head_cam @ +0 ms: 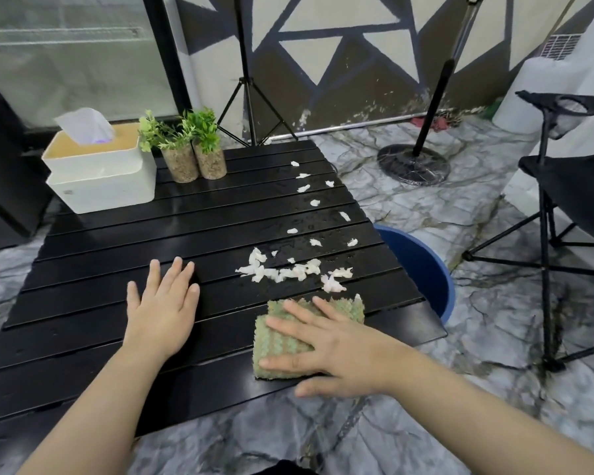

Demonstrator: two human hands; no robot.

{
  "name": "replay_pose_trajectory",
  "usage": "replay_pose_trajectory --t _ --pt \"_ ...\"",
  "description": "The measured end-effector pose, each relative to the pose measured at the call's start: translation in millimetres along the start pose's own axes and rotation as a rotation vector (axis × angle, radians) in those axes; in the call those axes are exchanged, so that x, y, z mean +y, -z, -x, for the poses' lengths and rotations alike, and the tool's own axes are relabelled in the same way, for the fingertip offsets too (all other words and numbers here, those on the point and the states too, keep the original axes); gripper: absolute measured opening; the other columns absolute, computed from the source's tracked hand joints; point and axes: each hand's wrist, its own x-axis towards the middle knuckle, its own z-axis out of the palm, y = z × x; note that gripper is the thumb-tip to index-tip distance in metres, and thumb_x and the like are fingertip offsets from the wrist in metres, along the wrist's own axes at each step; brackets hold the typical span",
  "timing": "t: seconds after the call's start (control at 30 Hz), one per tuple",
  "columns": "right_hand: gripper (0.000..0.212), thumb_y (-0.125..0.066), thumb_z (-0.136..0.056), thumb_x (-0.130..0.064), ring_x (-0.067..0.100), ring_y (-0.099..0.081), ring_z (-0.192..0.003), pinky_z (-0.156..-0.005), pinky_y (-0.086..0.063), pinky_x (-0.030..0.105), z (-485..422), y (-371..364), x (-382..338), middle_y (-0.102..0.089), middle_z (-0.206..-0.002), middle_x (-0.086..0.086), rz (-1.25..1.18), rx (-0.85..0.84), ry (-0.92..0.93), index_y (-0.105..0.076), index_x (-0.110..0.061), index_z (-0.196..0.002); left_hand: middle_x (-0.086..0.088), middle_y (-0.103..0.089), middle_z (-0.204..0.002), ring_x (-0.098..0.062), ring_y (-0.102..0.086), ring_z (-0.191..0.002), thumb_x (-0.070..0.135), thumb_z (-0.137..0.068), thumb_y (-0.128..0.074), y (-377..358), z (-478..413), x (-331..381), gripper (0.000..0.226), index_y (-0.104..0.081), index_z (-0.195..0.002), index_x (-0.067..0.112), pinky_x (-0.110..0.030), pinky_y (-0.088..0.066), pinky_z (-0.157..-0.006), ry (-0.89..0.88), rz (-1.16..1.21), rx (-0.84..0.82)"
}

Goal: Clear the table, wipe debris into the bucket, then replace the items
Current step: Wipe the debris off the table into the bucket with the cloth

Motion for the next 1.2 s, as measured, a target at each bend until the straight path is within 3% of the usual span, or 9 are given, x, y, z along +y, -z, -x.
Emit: replay_pose_trajectory --t 0.13,0.33,0.6,0.7,0.77,0.83,0.93,1.0,1.2 --pt "0.043 -0.032 -0.098 -0.043 0.021 0.010 -0.144 -0.115 0.004 0.050 -15 -3 3 -0.006 -0.158 -0.005 0.008 0.002 0.074 -0.021 -0.048 -0.140 0.012 -0.003 -0.156 -0.015 0.011 -0.144 0.040 -0.095 -0.017 -9 -3 -6 0.051 -0.011 -0.145 0.033 -0.047 0.005 -0.115 -0.012 -0.044 -0.039" --pt "0.039 -0.047 -0.096 -0.028 0.025 -0.020 -0.142 -0.116 -0.012 0.039 -39 -11 22 -0.032 -0.151 0.002 -0.125 0.204 -0.114 -0.045 -0.028 -0.135 0.013 -0.002 -0.156 -0.014 0.010 -0.144 0.041 -0.095 -0.016 -14 -3 -10 0.051 -0.008 -0.145 0.033 -0.045 0.004 -0.115 -0.025 -0.051 -0.028" --pt "0.041 -0.050 -0.095 -0.012 0.018 -0.027 -0.139 -0.112 -0.018 0.020 -65 11 25 -0.035 -0.149 0.005 -0.359 0.502 -0.398 -0.045 -0.019 -0.135 0.017 -0.009 -0.155 -0.012 0.002 -0.144 0.041 -0.095 -0.017 -1 -10 -9 0.048 -0.014 -0.143 0.040 -0.039 0.003 -0.116 -0.005 -0.003 -0.045" --pt "0.041 -0.058 -0.090 -0.017 0.025 -0.041 -0.132 -0.108 -0.035 0.040 -58 2 -6 -0.045 -0.142 0.009 -0.290 0.491 -0.265 -0.052 -0.017 -0.131 0.016 -0.007 -0.155 -0.014 0.004 -0.144 0.041 -0.096 -0.017 7 -37 -13 0.049 -0.009 -0.144 0.038 -0.040 0.005 -0.115 -0.018 0.010 -0.023" --pt "0.046 -0.057 -0.088 -0.034 0.028 -0.046 -0.128 -0.101 -0.040 0.052 -58 -8 -29 -0.049 -0.140 0.008 -0.090 0.382 -0.159 -0.049 -0.026 -0.132 0.013 -0.005 -0.156 -0.016 0.004 -0.144 0.038 -0.096 -0.019 10 -57 -15 0.050 -0.008 -0.145 0.035 -0.041 0.005 -0.115 -0.025 -0.003 -0.013" --pt "0.044 -0.044 -0.090 -0.048 0.025 -0.040 -0.133 -0.104 -0.031 0.055 -64 -11 -33 -0.043 -0.145 0.001 0.074 0.245 -0.107 -0.041 -0.043 -0.133 0.011 -0.005 -0.156 -0.018 0.004 -0.144 0.037 -0.097 -0.019 8 -69 -23 0.050 -0.008 -0.145 0.032 -0.042 0.003 -0.116 -0.016 -0.034 -0.022" --pt "0.037 -0.043 -0.095 -0.039 0.027 -0.027 -0.139 -0.110 -0.015 0.056 -84 -9 -18 -0.037 -0.149 0.000 -0.017 0.184 -0.070 -0.045 -0.041 -0.132 0.010 -0.003 -0.157 -0.020 0.004 -0.144 0.036 -0.096 -0.018 -3 -72 -35 0.051 -0.007 -0.146 0.030 -0.044 -0.001 -0.116 -0.015 -0.094 -0.039" --pt "0.038 -0.042 -0.097 -0.033 0.026 -0.019 -0.142 -0.114 -0.006 0.051 -103 -11 -6 -0.031 -0.152 0.000 -0.076 0.170 -0.137 -0.042 -0.038 -0.135 0.010 -0.003 -0.157 -0.019 0.004 -0.144 0.037 -0.096 -0.018 -7 -73 -38 0.051 -0.007 -0.146 0.030 -0.043 -0.002 -0.116 -0.030 -0.097 -0.024" --pt "0.043 -0.033 -0.100 -0.025 0.020 -0.007 -0.144 -0.116 -0.002 0.042 -150 -4 47 -0.019 -0.156 -0.002 0.015 0.254 -0.470 -0.028 -0.034 -0.142 0.011 0.001 -0.157 -0.018 0.008 -0.144 0.038 -0.095 -0.012 -8 -71 -40 0.052 -0.003 -0.146 0.029 -0.041 0.000 -0.116 -0.043 -0.129 -0.024"
